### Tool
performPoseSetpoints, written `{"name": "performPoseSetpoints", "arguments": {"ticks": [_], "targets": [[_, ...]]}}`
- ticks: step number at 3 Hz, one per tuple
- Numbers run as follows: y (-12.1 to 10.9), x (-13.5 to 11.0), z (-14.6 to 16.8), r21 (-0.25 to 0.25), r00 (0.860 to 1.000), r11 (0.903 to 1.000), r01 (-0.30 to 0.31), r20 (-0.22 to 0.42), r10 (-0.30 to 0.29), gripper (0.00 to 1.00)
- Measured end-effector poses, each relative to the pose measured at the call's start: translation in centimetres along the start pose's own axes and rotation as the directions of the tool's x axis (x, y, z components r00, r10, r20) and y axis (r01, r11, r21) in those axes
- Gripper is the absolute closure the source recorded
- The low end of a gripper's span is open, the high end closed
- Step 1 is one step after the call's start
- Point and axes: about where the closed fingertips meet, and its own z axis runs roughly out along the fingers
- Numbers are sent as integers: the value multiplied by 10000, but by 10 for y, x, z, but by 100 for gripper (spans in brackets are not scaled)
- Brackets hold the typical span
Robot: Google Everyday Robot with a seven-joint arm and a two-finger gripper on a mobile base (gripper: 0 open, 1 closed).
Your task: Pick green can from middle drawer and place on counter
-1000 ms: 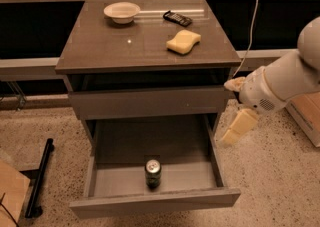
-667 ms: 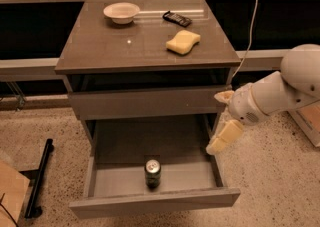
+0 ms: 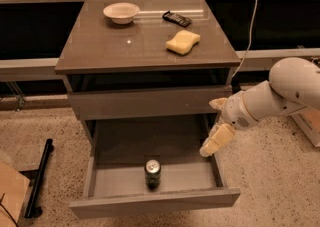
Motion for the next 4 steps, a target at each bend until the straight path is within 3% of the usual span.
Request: {"name": "performPoseSetpoints", "arguments": {"ticks": [1,2,3,4], "targets": [[8,7,25,-353,9979,9977,-583,-308,572,0],[17,11,71,-991,9939,9896,-1042,256,1072,0],[21,17,129,-1680,9852,9813,-938,1263,1158,0],[19,22,181,-2055,9693,9746,-895,2070,1326,0]]}}
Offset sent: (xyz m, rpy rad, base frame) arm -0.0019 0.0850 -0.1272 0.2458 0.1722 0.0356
